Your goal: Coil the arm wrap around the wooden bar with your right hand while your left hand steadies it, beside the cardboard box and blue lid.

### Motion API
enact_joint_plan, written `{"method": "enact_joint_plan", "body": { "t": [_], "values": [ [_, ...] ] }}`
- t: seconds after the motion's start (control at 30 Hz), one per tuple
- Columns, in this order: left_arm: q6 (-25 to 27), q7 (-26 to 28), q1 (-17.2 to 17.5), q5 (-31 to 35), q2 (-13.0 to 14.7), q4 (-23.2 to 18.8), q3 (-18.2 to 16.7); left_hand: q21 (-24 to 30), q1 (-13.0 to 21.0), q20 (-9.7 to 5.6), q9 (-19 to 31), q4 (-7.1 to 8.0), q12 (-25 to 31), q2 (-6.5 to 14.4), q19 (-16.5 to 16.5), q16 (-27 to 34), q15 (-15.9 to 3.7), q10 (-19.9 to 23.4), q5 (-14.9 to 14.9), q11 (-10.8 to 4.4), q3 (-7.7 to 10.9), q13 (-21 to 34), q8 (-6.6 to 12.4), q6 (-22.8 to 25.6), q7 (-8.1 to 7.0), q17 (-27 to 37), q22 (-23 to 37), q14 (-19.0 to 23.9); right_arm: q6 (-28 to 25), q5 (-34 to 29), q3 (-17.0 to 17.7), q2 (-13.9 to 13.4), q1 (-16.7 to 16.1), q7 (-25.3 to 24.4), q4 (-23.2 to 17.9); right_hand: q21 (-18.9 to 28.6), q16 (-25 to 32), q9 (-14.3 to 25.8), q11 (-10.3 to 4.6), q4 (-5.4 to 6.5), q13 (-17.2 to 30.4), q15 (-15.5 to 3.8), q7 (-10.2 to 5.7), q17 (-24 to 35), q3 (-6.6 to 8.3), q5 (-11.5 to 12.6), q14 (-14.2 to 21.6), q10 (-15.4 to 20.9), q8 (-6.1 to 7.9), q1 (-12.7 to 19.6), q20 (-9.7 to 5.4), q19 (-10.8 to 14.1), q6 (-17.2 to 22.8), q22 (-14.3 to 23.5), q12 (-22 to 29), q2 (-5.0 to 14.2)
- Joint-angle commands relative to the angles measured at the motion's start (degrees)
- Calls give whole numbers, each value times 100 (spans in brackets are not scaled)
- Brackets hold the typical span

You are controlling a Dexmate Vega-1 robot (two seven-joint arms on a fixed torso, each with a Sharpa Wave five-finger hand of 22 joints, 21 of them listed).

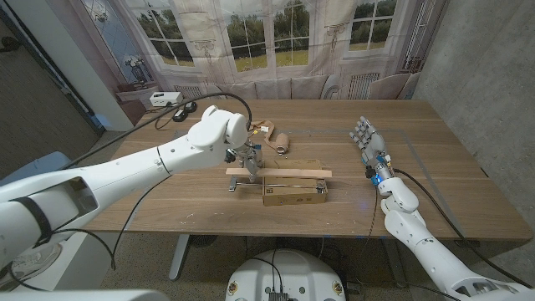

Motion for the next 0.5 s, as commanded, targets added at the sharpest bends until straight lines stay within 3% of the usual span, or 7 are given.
{"method": "enact_joint_plan", "body": {
  "t": [0.03,0.37,0.43,0.5],
  "values": [
    [-7,287,188,-275,-2,67,-121,142,251,6,41,37,105,40,255,122,-88,244,-64,-25,349,89,74,174,-3,80,37,235,26,-47,14,-5,-55,-86,-27,16,35,31,-9,4,17,21,-35,25,-38,26,22,58,33,-11,36,11,40,7,24,-9],
    [56,774,418,-656,131,-57,-336,828,1019,-159,77,344,428,84,1155,491,-341,1021,-169,-141,1690,325,265,914,116,337,161,1116,34,-87,-21,3,-59,-125,-36,18,35,31,-6,3,17,32,-27,25,-40,27,32,58,33,-11,44,18,41,7,23,-10],
    [80,895,477,-735,167,-109,-388,1041,1123,-240,75,451,533,83,1370,576,-393,1249,-194,-235,1883,378,308,1105,113,388,215,1373,37,-113,-31,-2,-61,-149,-53,17,35,31,-6,3,17,29,-23,25,-41,27,34,58,34,-11,45,18,43,7,23,-10],
    [97,1000,518,-799,204,-161,-427,1321,1185,-343,90,607,580,71,1628,779,-541,1332,-207,-224,2010,433,327,1217,137,507,286,1865,31,-123,-39,-9,-71,-165,-79,17,35,31,-7,3,17,32,-25,25,-41,27,36,59,34,-11,45,19,43,7,23,-10]
  ]
}}
